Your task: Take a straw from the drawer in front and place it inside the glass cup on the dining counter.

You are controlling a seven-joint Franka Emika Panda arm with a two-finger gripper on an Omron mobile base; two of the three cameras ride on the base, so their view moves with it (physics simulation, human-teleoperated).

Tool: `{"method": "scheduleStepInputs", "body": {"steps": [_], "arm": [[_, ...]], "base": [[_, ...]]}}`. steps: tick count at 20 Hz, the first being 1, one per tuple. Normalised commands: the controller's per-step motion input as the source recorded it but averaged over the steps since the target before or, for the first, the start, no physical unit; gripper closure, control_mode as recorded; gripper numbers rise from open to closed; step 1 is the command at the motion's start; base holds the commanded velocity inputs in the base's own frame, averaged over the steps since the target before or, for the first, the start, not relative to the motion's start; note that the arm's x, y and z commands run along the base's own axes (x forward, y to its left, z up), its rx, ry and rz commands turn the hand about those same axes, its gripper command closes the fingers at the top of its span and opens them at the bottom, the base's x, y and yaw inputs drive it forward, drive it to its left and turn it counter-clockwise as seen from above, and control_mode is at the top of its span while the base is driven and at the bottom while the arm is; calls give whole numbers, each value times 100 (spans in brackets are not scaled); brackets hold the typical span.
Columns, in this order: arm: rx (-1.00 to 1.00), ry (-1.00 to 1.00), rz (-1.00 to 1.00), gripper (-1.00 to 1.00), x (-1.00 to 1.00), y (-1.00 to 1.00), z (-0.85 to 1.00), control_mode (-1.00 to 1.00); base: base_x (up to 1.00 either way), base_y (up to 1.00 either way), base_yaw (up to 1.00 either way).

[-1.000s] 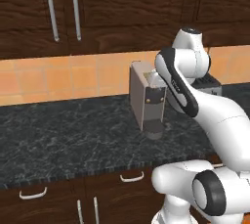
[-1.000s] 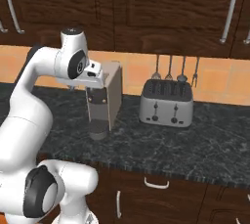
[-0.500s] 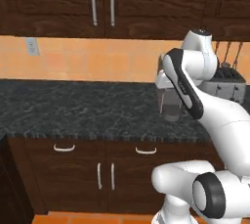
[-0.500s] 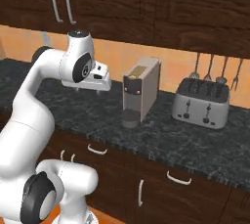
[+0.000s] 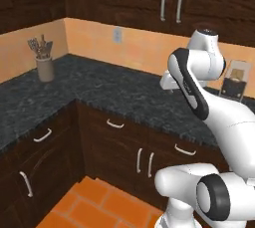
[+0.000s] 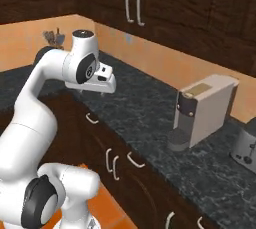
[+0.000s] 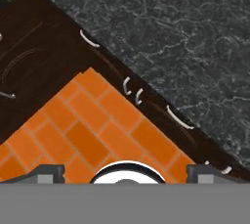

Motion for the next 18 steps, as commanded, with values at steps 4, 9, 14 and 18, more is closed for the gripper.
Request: {"method": "scheduleStepInputs", "body": {"steps": [4,9,14,18], "arm": [[0,0,0,-100,0,0,0,100],[0,0,0,-100,0,0,0,100],[0,0,0,-100,0,0,0,100],[0,0,0,-100,0,0,0,100]], "base": [[-7,-61,70],[-59,-74,55],[-80,-78,42],[-27,-88,36]]}}
